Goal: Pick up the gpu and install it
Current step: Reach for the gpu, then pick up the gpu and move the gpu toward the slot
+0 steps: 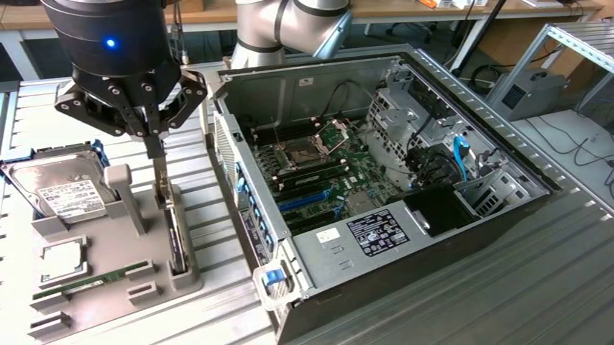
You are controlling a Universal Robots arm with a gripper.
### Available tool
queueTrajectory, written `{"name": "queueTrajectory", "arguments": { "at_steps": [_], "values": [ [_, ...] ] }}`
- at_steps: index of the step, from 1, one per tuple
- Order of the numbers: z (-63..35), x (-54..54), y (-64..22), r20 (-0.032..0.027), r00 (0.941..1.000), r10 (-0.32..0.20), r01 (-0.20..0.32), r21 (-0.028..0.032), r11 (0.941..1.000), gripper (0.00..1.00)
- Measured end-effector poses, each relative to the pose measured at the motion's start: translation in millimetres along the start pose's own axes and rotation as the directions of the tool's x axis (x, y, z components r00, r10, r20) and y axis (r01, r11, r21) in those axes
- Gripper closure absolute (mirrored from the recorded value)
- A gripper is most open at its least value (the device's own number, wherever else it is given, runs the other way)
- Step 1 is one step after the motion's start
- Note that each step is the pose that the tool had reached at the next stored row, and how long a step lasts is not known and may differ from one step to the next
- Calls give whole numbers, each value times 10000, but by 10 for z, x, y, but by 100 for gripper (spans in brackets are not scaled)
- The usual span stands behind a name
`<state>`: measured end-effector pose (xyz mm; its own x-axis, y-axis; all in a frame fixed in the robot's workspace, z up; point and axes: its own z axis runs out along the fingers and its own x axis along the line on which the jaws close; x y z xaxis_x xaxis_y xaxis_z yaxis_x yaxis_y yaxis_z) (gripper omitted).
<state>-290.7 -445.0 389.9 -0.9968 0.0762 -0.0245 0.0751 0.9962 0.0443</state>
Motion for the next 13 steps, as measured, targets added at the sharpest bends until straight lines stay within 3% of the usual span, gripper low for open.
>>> {"name": "queueTrajectory", "arguments": {
  "at_steps": [6,13],
  "values": [
    [-2,73,-14,-1,10000,0,0,0,10000,89],
    [-2,75,-14,0,10000,0,0,0,10000,89]
  ]
}}
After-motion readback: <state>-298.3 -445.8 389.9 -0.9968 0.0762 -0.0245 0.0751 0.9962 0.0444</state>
